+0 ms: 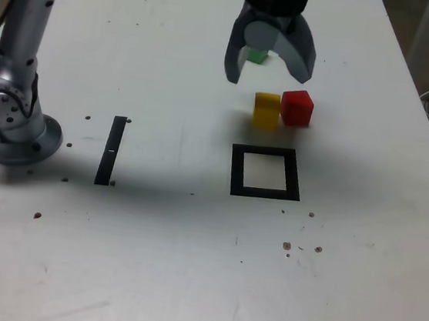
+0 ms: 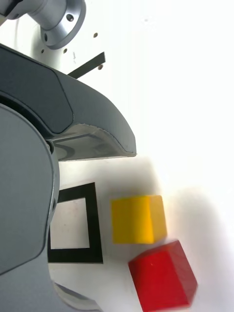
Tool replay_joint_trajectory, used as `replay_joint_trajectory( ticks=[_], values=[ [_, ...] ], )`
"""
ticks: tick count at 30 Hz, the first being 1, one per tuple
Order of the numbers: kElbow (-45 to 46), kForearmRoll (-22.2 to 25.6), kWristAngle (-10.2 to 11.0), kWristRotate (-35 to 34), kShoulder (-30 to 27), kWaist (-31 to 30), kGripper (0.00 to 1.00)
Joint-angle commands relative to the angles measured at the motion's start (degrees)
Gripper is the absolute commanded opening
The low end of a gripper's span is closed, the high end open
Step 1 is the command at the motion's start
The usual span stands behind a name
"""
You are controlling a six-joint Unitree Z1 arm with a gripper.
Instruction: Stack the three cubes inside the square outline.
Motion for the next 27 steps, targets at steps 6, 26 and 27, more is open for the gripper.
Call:
replay_joint_trajectory(
  ticks=[6, 26, 27],
  values=[
    [-6.7, 1.5, 0.6, 3.9, 5.0, 1.4, 0.99],
    [-17.6, 4.1, 3.1, 16.0, 12.3, 2.3, 0.98],
    [-17.6, 3.7, 3.0, 17.7, 12.4, 2.3, 0.98]
  ],
)
